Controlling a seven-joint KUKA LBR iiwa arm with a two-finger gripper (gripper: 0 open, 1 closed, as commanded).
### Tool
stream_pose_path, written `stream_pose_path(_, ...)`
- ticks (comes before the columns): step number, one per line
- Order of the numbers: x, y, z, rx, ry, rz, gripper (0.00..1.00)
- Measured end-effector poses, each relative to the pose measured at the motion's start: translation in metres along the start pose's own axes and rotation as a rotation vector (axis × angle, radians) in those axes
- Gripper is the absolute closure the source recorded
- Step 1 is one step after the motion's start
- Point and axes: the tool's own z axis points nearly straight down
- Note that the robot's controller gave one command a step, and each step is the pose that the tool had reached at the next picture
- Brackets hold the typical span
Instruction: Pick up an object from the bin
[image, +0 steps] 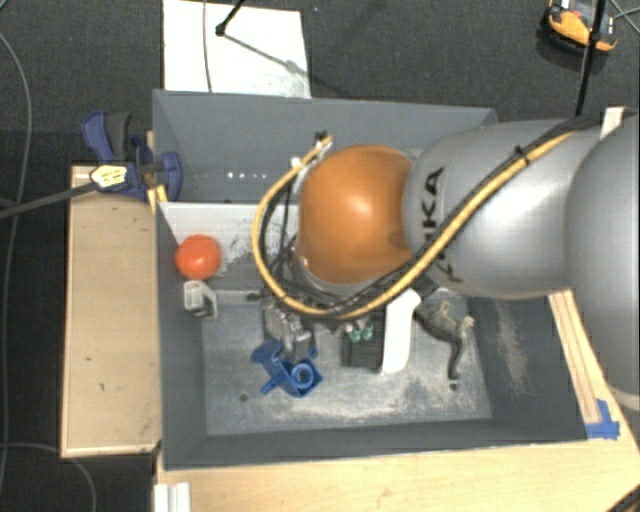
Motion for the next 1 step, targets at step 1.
stream_pose_path(1, 0.0022, 0.0015, -0.0377, 0.0, 0.002, 0.007, 1.0)
